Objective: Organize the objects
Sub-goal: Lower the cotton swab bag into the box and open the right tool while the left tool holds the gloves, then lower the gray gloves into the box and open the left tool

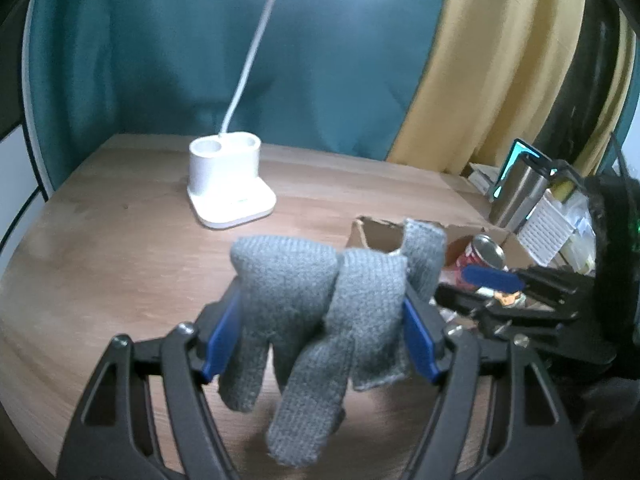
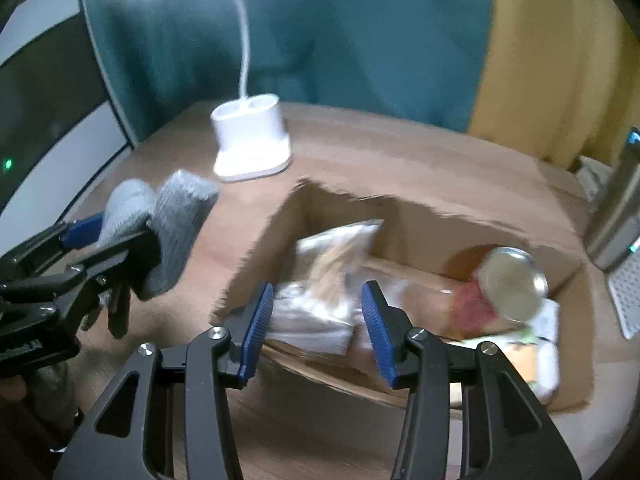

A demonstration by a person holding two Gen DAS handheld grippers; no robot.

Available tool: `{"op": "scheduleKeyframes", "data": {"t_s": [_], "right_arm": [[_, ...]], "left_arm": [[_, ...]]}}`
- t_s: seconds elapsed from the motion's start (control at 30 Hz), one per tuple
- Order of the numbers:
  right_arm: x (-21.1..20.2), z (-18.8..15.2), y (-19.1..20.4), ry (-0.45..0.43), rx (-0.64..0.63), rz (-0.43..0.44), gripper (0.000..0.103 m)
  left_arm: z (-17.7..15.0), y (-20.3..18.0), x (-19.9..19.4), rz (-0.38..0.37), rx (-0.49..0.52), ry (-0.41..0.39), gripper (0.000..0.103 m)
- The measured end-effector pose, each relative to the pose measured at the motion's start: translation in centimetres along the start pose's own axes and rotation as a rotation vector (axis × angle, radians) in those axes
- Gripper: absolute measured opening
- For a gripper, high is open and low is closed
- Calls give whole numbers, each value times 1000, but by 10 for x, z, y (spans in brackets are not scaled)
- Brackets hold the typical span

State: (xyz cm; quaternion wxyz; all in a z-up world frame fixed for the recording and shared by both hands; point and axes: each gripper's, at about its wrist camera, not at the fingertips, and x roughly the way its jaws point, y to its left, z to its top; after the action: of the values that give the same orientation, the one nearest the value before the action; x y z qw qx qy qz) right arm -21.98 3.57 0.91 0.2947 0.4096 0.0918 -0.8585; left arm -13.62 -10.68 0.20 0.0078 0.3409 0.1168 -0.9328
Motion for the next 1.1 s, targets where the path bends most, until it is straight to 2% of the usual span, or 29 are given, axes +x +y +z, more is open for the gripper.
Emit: {"op": "scheduleKeyframes", "data": {"t_s": [0.2, 0.6, 1.1], "right_arm": [[-28, -9, -31, -50, 32, -46, 49], [-60, -31, -92, -98, 98, -62, 50], [-67, -45, -140, -97, 138, -64, 50]], "left_arm": [[1, -30, 5, -6, 36, 4, 73], [6, -90, 25, -5, 93, 26, 73], [9, -124, 52, 22, 115, 61, 73]]}}
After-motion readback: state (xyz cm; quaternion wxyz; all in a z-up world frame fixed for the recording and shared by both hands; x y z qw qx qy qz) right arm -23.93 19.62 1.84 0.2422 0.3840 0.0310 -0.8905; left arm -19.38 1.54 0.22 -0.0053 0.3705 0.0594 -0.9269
